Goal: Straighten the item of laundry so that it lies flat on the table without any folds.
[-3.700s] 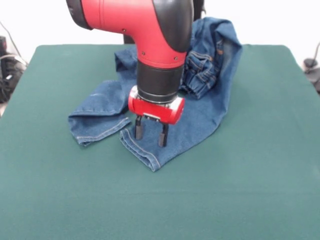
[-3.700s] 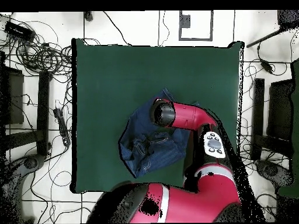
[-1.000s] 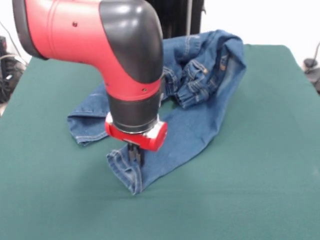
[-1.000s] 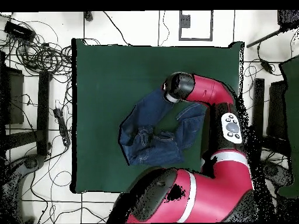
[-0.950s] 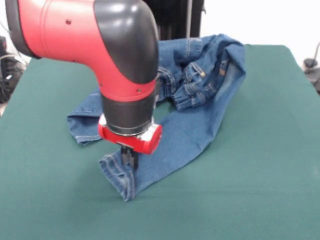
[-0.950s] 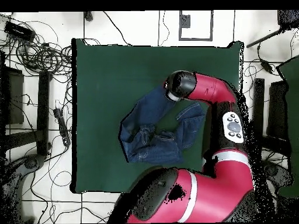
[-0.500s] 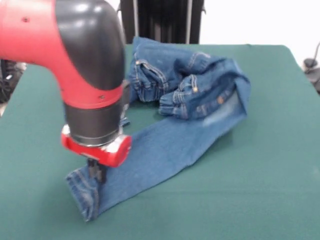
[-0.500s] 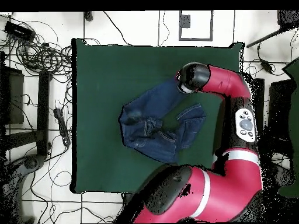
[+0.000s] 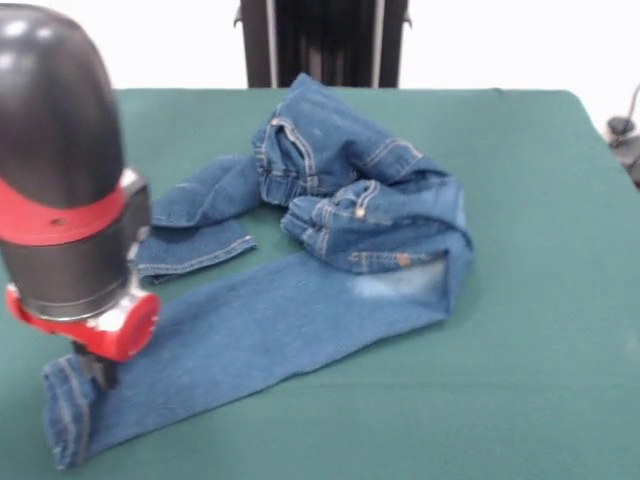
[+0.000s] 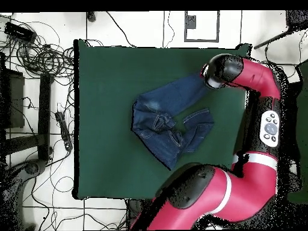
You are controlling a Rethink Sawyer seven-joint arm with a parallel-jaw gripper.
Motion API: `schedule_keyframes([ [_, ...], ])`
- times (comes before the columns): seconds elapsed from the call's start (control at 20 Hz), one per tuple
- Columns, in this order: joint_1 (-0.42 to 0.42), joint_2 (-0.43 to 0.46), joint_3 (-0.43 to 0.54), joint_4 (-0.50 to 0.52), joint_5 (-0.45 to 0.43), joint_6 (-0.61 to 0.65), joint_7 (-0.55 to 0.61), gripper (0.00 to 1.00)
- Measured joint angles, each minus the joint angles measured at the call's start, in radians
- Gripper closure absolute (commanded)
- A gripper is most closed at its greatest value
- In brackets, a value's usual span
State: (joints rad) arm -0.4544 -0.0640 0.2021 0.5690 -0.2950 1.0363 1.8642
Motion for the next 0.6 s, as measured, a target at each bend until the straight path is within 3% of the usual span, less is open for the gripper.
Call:
schedule_keyframes([
  [0.25,-0.027,0.036,0.021,-0.098,-0.013,0.045,-0.049,1.0],
  [0.3,-0.036,0.041,0.03,-0.118,-0.013,0.045,-0.059,0.0],
  [0.6,-0.044,0.038,0.039,-0.125,-0.011,0.044,-0.06,0.0],
])
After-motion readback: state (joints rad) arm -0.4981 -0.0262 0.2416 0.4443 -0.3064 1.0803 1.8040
